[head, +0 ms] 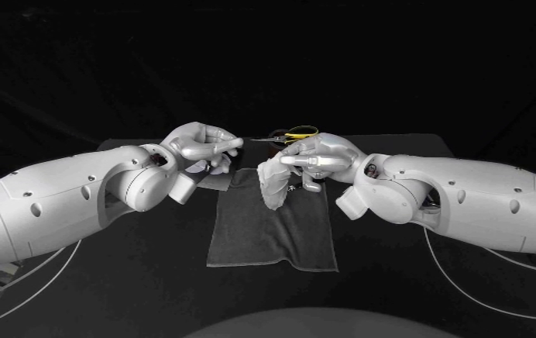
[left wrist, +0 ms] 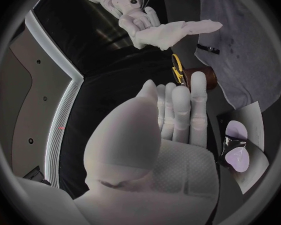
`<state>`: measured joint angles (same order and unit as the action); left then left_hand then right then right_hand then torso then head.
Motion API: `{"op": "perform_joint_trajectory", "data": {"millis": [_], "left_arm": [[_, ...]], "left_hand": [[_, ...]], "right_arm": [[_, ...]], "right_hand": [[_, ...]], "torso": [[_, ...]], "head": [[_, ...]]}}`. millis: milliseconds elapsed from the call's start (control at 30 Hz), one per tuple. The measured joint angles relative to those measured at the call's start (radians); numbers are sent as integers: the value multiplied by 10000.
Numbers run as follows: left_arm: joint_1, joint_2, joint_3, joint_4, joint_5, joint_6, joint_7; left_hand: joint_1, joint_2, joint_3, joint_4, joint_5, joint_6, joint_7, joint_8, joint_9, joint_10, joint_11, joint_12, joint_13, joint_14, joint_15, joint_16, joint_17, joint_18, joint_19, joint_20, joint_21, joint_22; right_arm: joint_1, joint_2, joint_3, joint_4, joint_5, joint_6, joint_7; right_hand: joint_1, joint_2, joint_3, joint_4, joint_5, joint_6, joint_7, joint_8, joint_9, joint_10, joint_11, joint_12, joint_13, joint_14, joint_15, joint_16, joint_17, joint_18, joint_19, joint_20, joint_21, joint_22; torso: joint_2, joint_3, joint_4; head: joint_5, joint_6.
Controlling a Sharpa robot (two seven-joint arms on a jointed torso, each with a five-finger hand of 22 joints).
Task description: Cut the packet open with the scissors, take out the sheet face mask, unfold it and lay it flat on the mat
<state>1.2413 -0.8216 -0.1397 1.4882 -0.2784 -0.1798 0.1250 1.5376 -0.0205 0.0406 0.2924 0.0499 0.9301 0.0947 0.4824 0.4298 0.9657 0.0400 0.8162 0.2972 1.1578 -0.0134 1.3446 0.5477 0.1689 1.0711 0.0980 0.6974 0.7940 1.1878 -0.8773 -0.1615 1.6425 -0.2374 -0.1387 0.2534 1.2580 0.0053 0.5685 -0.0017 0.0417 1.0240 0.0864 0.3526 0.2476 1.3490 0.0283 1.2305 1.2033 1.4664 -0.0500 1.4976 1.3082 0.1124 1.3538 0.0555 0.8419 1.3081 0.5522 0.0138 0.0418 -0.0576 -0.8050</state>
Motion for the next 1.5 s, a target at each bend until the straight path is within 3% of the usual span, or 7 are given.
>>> {"op": "perform_joint_trajectory", "data": {"millis": [100,167,267,400,467,1367,1500], "left_arm": [[-5,-43,-4,307,-38,32,-49],[-8,-49,-4,489,-37,78,-89],[-14,-44,-5,648,-12,135,-138],[-19,-5,-5,733,83,172,-191],[-20,23,-5,759,131,178,-210],[-20,548,-3,730,-404,86,-1478],[-20,577,-4,731,-512,51,-1609]], "left_hand": [[-532,37,0,0,0,421,-207,-72,-92,854,-268,122,-2,1299,-289,502,2103,-3,849,-250,1106,872],[-700,41,-46,-23,0,552,-309,-201,-157,1222,-365,147,39,1781,-388,707,3017,-4,1264,-362,1761,1422],[-833,-28,-144,0,0,691,-308,-274,-201,1466,-437,210,109,2101,-453,858,3704,-153,1548,-449,2269,1849],[-1273,-176,-508,-2,0,724,-340,-524,-286,1668,-446,242,201,2373,-471,989,4401,-155,1791,-491,2762,2286],[-1475,-184,-674,-1,0,744,-318,-623,-313,1825,-434,341,287,2568,-476,1107,4851,-312,1947,-511,3018,2507],[-1667,-297,-1503,-56,0,889,-255,-739,-261,1890,-399,492,680,2701,-490,1159,5353,-311,2031,-495,3386,2895],[-1368,-393,-1745,-60,0,887,-252,-739,-167,1815,-354,581,835,2736,-454,1159,5426,-312,2030,-495,3433,2924]], "right_arm": [[-2,16,0,-25,-12,-76,-3],[-8,37,0,-49,-35,-144,-15],[-21,67,0,-75,-85,-236,-36],[-36,104,0,-115,-178,-368,-102],[-43,122,-1,-131,-211,-413,-144],[-146,248,-5,-59,-394,-563,-412],[-147,263,-5,-56,-403,-563,-416]], "right_hand": [[1,0,1,-1,11,0,-3,0,0,0,-1,-1,-1,0,0,0,-1,-1,0,0,0,-1],[1,0,1,-1,36,-13,-17,0,1,1,-1,-1,-2,0,0,-1,-3,-1,0,0,0,-2],[1,0,1,-1,44,-14,-18,0,1,18,-20,-2,-4,-1,1,-1,-8,-4,-1,0,-1,-3],[2,0,0,-1,45,-14,-19,0,1,18,-20,-2,-9,-1,2,-2,-10,-48,-1,1,-1,-8],[2,0,0,-1,45,-14,-21,0,2,18,-20,-3,-11,-2,2,-4,-10,-49,-1,1,-2,-9],[5,0,85,-32,1,13,-8,1,3,49,-52,-58,-23,-18,19,-45,0,-56,-2,2,-5,-2],[5,0,86,-32,11,13,-9,1,3,49,-52,-60,-21,-18,19,-60,0,-57,-2,2,-6,-6]], "torso": [[0,-5,3],[0,-5,4],[0,-4,3],[0,-5,-1],[-1,0,-2],[-11,14,0],[-10,9,3]], "head": [[-6,-16],[-6,-19],[15,-20],[34,-27],[35,-26],[20,-94],[25,-94]]}}
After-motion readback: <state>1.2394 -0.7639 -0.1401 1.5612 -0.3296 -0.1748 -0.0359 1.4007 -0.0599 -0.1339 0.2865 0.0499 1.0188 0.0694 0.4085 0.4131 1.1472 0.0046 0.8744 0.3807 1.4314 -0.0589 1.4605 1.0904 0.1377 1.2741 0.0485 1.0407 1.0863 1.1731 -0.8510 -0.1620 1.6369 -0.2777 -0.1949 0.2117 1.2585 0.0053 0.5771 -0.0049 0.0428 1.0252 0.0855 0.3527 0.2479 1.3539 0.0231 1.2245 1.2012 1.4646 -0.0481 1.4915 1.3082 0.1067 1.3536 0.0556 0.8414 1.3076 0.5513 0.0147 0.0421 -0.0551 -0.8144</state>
